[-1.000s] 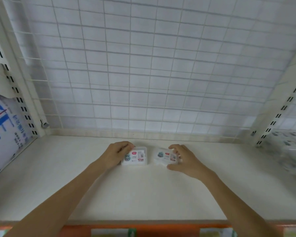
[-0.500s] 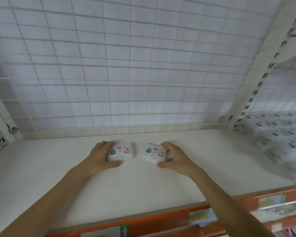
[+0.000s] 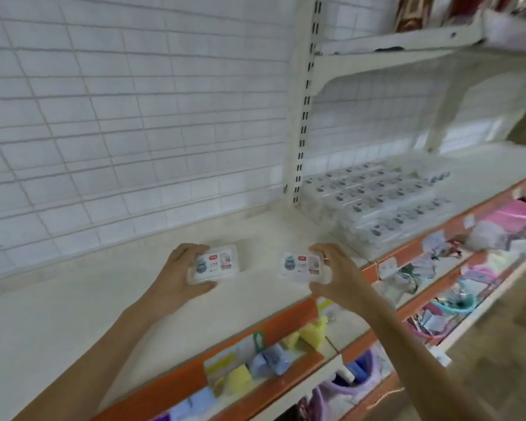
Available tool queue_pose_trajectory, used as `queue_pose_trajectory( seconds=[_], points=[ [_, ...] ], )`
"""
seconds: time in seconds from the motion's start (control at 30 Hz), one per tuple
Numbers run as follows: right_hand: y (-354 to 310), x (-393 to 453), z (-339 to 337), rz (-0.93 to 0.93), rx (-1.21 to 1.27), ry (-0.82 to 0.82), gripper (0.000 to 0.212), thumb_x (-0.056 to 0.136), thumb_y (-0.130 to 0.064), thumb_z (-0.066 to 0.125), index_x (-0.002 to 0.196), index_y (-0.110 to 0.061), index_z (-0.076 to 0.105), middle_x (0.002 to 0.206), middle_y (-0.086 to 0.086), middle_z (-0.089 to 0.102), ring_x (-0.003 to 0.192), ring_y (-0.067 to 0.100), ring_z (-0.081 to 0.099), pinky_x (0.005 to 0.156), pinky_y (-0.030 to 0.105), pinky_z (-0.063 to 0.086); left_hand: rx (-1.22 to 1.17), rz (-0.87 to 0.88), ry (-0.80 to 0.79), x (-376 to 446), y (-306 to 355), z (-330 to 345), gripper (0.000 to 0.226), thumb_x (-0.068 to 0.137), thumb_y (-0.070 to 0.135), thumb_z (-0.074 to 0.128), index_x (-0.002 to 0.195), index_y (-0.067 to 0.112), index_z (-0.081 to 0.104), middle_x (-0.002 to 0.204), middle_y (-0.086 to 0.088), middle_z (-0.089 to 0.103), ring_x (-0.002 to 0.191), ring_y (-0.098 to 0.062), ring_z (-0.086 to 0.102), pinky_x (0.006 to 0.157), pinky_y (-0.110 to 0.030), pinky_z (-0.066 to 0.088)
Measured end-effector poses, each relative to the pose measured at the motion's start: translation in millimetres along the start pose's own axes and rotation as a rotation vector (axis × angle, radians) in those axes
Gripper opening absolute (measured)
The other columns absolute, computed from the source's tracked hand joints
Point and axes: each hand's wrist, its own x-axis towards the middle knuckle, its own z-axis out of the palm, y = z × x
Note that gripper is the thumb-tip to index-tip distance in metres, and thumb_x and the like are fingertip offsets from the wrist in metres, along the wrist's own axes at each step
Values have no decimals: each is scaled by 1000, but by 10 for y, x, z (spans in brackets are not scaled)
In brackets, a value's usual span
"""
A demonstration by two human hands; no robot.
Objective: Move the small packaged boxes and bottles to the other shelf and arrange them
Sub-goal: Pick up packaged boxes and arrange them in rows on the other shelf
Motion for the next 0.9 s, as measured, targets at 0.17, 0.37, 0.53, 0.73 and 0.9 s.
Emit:
queue_pose_trajectory(
  seconds=[0.17,0.37,0.53,0.73,0.9],
  points=[
    [910,-574,-1124,153,-70,213,68,64,2,75,126,-7,49,114,3,45,104,20,51,83,24,44,-30,162,-61,536,889,899,77,57,62,55,122,22,45,111,22,36,106,1,35,91,2,21],
    [1727,-1226,-2135,294,-106,318,70,64,-3,79,126,-5,48,116,7,50,106,20,50,81,20,37,-76,300,-122,1050,1945,2014,73,62,45,77,124,18,48,112,13,40,111,-6,39,90,-5,29],
    [2247,-1577,-2748,374,-89,428,73,54,-19,79,121,-8,50,112,7,55,108,30,55,89,44,48,-75,343,-155,1384,2671,2763,68,69,37,77,126,14,48,114,9,40,107,-4,36,85,-13,30],
    [2798,-1541,-3258,410,-144,456,67,60,-8,83,121,-9,53,112,10,57,105,26,56,89,38,47,-48,337,-173,1844,3136,3307,68,70,35,78,127,10,49,121,-4,49,113,-19,45,91,-25,34],
    [3238,-1155,-3568,397,-79,422,63,66,-11,81,119,-22,49,117,4,53,111,24,54,97,42,45,-46,336,-118,2346,3327,3672,65,70,29,79,125,8,51,123,-7,50,114,-20,46,89,-20,31]
  ],
)
